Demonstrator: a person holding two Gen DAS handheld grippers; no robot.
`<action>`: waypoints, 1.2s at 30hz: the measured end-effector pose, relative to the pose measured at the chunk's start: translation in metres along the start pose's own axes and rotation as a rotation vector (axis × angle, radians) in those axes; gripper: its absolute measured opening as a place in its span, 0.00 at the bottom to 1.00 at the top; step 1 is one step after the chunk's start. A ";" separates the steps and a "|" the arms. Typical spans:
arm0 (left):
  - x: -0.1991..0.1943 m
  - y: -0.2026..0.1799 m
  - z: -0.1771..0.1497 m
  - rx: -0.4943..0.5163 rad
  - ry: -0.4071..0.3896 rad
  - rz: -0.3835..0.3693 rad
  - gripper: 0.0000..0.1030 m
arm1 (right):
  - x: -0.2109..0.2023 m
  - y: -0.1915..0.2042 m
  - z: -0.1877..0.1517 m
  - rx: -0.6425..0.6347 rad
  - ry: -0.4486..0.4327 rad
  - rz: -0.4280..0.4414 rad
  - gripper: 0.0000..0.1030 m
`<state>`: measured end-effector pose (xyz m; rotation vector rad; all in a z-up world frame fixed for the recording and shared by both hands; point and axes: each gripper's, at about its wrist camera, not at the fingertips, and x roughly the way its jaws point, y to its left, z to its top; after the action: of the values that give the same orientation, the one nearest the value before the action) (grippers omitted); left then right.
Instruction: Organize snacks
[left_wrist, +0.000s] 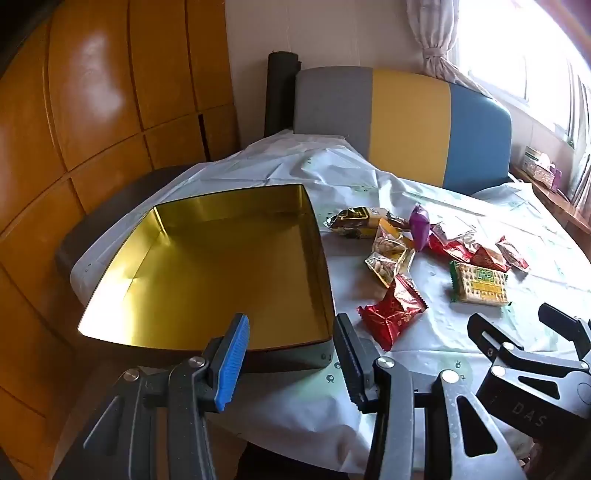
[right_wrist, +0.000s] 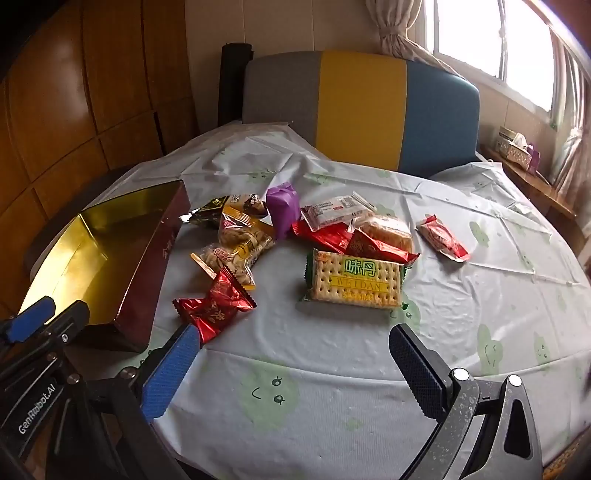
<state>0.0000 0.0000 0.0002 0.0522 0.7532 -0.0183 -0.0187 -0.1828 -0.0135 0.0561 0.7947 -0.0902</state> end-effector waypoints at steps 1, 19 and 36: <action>-0.001 0.000 0.000 0.002 -0.004 -0.001 0.46 | 0.001 0.000 0.000 0.002 0.005 0.001 1.00; 0.005 0.004 -0.002 -0.034 0.010 0.036 0.47 | -0.024 0.008 0.009 -0.058 -0.119 -0.062 1.00; 0.007 0.002 0.001 -0.027 0.028 0.061 0.47 | -0.019 0.008 0.006 -0.073 -0.109 -0.037 1.00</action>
<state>0.0054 0.0017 -0.0037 0.0497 0.7798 0.0504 -0.0269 -0.1740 0.0042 -0.0322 0.6900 -0.0987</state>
